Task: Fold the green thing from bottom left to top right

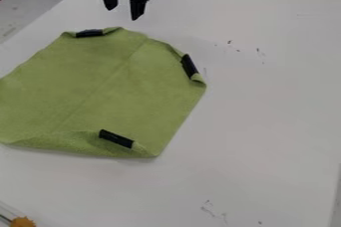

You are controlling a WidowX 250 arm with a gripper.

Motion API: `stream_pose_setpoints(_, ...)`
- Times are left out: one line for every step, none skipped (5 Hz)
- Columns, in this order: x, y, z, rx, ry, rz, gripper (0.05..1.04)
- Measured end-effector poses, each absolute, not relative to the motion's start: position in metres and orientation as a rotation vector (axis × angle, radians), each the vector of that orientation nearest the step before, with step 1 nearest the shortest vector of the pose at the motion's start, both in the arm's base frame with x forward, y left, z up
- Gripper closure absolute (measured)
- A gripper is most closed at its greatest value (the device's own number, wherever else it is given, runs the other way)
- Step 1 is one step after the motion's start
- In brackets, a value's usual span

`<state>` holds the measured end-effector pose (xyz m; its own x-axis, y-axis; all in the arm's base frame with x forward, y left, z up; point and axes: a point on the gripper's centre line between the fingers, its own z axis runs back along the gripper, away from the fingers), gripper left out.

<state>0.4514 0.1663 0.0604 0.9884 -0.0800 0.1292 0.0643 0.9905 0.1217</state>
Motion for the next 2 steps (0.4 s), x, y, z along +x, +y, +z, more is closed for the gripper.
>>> stream_pose_setpoints(0.446,0.164,0.037,0.098,-0.085,-0.069,0.082)
stream_pose_setpoints(0.432,0.157,0.021,0.108,-0.046,-0.046,0.082)
